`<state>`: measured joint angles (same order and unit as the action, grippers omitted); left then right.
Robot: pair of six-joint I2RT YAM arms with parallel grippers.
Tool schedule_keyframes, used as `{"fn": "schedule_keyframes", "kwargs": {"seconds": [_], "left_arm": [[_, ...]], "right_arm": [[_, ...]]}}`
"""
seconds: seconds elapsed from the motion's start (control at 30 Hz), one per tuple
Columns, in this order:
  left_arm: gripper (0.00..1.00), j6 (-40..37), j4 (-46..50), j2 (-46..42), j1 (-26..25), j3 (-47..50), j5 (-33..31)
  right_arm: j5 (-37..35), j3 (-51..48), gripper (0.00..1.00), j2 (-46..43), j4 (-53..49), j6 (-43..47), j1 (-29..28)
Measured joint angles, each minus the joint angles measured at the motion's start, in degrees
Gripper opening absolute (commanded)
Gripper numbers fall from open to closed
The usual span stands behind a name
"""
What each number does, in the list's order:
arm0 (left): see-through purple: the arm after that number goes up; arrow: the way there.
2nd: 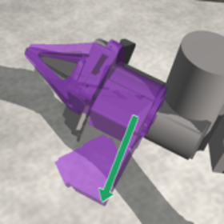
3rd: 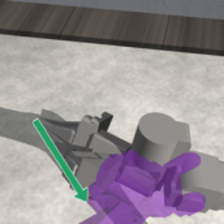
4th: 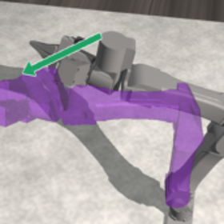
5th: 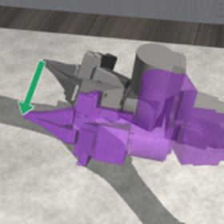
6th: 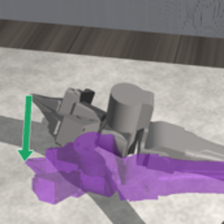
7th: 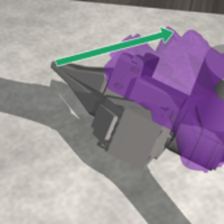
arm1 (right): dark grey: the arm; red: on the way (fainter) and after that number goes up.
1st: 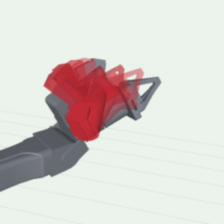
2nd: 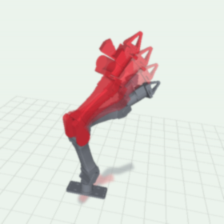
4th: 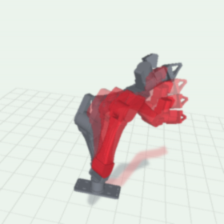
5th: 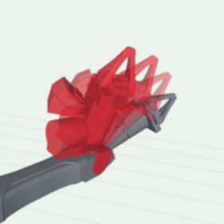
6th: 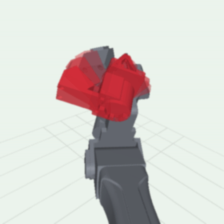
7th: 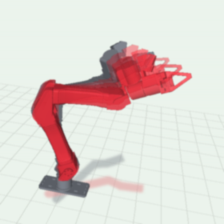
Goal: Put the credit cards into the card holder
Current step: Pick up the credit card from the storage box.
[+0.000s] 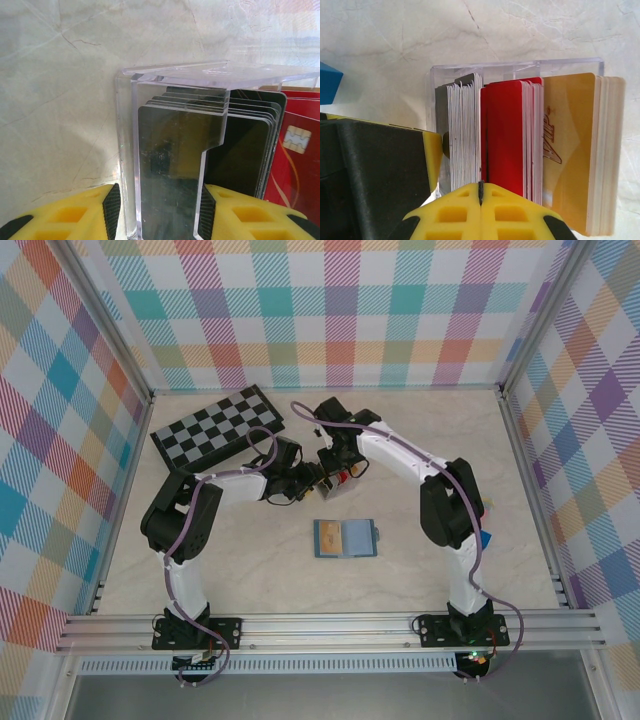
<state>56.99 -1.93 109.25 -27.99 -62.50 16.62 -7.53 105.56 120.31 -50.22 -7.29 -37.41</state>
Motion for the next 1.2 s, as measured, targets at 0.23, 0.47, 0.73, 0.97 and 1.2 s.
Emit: {"fn": "schedule_keyframes", "kwargs": {"seconds": [0.23,0.47,0.73,0.97,1.2], "left_arm": [[0.46,0.00,0.00,0.00,0.00,0.00,-0.02],[0.46,0.00,0.00,0.00,0.00,0.00,-0.02],[0.46,0.00,0.00,0.00,0.00,0.00,-0.02],[0.45,0.00,0.02,-0.02,0.00,0.00,-0.13],[0.46,-0.17,0.46,-0.26,0.00,0.00,-0.26]], "right_arm": [[2.08,0.24,0.08,1.68,0.00,-1.07,0.96],[3.52,1.07,0.13,2.56,-0.28,-1.36,1.49],[4.61,1.62,0.11,4.55,-0.87,-1.62,1.49],[4.11,2.19,0.08,4.57,-1.36,-2.19,1.51],[3.06,-0.57,0.06,-1.09,-0.79,-3.04,1.49]]}}
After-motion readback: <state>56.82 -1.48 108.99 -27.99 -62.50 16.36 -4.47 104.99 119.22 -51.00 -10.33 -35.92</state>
